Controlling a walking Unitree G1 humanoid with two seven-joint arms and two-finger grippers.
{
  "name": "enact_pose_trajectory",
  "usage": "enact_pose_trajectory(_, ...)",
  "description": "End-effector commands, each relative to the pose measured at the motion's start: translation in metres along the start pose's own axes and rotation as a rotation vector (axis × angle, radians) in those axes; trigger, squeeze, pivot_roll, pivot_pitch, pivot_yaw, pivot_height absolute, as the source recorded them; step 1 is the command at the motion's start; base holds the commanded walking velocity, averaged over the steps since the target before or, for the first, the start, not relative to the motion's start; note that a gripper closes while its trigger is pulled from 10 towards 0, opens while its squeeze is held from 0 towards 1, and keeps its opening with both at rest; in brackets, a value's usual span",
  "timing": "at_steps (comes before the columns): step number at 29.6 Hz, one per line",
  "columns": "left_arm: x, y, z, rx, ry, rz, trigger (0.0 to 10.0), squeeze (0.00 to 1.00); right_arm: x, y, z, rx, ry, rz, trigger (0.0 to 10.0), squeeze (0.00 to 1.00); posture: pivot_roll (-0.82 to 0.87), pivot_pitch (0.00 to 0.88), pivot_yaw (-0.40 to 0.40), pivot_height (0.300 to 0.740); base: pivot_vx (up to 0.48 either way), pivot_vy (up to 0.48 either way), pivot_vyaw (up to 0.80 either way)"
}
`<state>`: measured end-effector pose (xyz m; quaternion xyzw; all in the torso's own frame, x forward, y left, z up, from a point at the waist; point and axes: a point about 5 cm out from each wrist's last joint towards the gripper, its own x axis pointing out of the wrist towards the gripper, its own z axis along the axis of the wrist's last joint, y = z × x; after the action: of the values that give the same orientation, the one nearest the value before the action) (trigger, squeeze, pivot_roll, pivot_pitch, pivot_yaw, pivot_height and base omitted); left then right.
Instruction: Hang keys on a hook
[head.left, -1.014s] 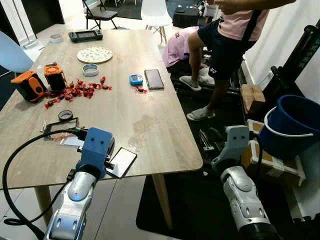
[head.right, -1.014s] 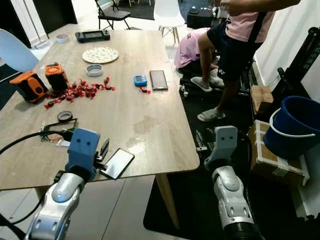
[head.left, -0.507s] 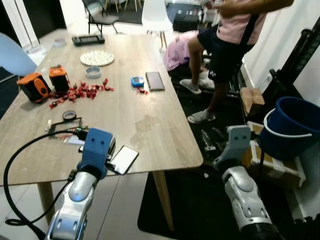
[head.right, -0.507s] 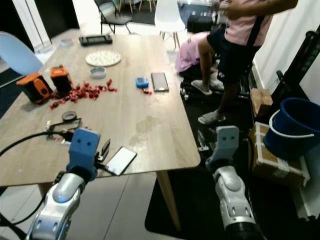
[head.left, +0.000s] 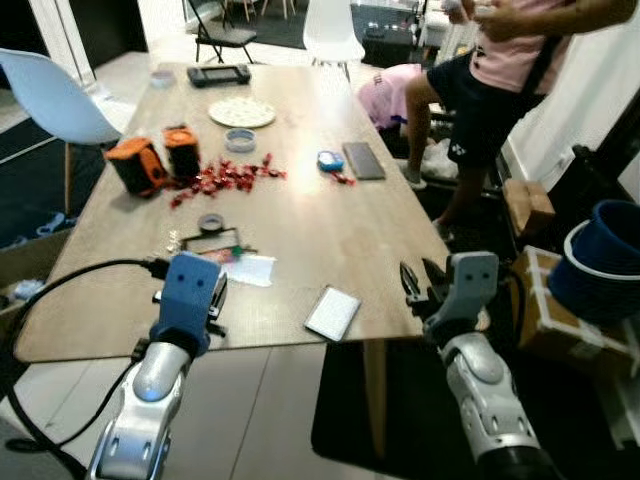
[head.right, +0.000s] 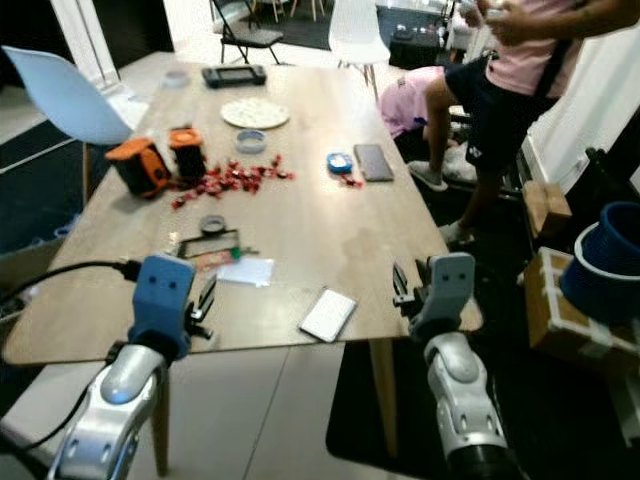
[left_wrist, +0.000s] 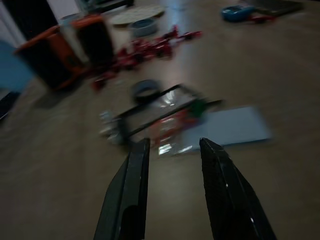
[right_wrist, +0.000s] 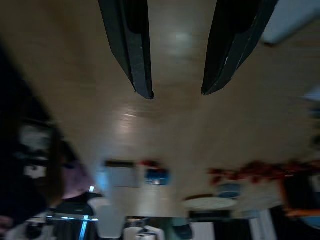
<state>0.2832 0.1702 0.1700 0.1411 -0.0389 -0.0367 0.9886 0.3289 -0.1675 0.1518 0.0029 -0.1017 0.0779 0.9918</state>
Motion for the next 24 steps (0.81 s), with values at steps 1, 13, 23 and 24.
enact_pose_trajectory(1, -0.0026, -0.0035, -0.0013, 0.005, 0.003, -0.013, 10.0, 0.0, -0.0034, -0.0017, -0.003, -0.009, 0.011, -0.004, 10.0, 0.0, 0.12, 0.145, -0.025, 0.74, 0.0, 0.0, 0.0)
enact_pose_trajectory(13, -0.0031, -0.0042, -0.0017, 0.01, 0.002, -0.015, 10.0, 0.0, -0.004, -0.0018, -0.0038, -0.008, 0.013, -0.004, 10.0, 0.0, 0.12, 0.148, -0.026, 0.74, 0.0, 0.0, 0.0)
enact_pose_trajectory(23, -0.0034, -0.0057, -0.0009, 0.012, -0.006, -0.025, 10.0, 0.0, -0.0038, -0.0018, -0.0034, -0.008, 0.013, -0.002, 10.0, 0.0, 0.12, 0.15, -0.027, 0.74, 0.0, -0.394, 0.0)
enact_pose_trajectory(24, -0.0034, -0.0059, -0.0008, 0.01, -0.007, -0.025, 10.0, 0.0, -0.0038, -0.0019, -0.0033, -0.008, 0.012, -0.002, 10.0, 0.0, 0.12, 0.15, -0.027, 0.74, 0.0, -0.244, 0.0)
